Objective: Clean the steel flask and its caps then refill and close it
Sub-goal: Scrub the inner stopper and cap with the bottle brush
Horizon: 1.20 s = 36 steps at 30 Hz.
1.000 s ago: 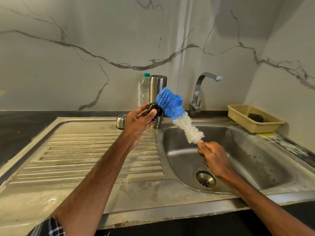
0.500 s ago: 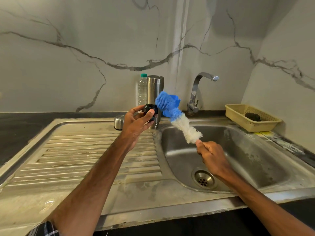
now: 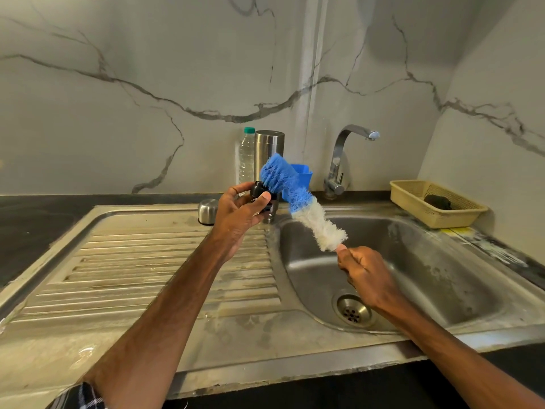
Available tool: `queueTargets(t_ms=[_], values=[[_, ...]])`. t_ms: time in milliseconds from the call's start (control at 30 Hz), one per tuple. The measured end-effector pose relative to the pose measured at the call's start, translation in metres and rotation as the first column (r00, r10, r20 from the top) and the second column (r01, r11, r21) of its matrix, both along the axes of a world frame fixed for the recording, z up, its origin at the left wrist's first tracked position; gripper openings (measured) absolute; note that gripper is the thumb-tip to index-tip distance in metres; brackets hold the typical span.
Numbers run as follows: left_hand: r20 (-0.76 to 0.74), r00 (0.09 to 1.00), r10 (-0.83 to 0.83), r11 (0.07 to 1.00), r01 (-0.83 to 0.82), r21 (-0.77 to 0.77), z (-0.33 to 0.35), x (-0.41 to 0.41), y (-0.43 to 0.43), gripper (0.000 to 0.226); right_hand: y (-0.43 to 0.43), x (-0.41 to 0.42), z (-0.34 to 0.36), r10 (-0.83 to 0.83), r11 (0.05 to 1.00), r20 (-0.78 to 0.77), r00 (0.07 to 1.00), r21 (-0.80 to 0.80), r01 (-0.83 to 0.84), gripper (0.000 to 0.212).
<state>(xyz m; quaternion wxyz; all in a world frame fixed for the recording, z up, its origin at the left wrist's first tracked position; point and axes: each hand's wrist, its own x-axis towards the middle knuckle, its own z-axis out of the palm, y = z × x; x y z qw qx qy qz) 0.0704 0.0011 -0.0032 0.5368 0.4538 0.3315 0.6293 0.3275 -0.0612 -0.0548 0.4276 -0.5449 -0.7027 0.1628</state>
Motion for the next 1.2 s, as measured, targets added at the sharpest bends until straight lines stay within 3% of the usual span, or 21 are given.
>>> queueTargets(t_ms=[333, 600, 867, 967, 1067, 1133, 1200], values=[[-0.081, 0.994, -0.073, 0.992, 0.081, 0.096, 0.002, -0.002, -0.004, 0.062, -0.001, 0.001, -0.001, -0.011, 1.000, -0.038, 0.999, -0.027, 0.010, 0.058], [-0.404, 0.903, 0.143, 0.965, -0.036, 0.260, -0.002, 0.004, -0.005, 0.051, 0.000, 0.002, -0.001, 0.017, 0.999, -0.004, 1.000, -0.040, -0.017, 0.053], [-0.447, 0.871, 0.204, 0.960, -0.087, 0.267, -0.004, 0.001, -0.002, 0.057, 0.001, 0.002, -0.002, 0.015, 0.999, -0.004, 1.000, -0.044, -0.015, 0.055], [-0.480, 0.857, 0.188, 0.957, -0.051, 0.284, -0.005, 0.004, -0.003, 0.054, 0.007, 0.006, -0.001, -0.108, 0.991, 0.023, 0.994, -0.073, 0.110, 0.055], [-0.546, 0.835, 0.073, 0.963, 0.084, 0.258, -0.010, 0.018, -0.006, 0.058, 0.011, 0.008, 0.007, -0.148, 0.984, -0.199, 0.969, -0.126, 0.124, 0.050], [-0.601, 0.799, 0.029, 0.956, 0.153, 0.250, -0.015, 0.032, -0.010, 0.061, 0.007, 0.008, 0.017, -0.116, 0.984, -0.451, 0.885, -0.176, 0.039, 0.043], [-0.637, 0.771, 0.004, 0.946, 0.203, 0.252, -0.020, 0.046, -0.016, 0.062, 0.000, 0.010, 0.027, -0.058, 0.984, -0.596, 0.801, -0.169, -0.054, 0.033]])
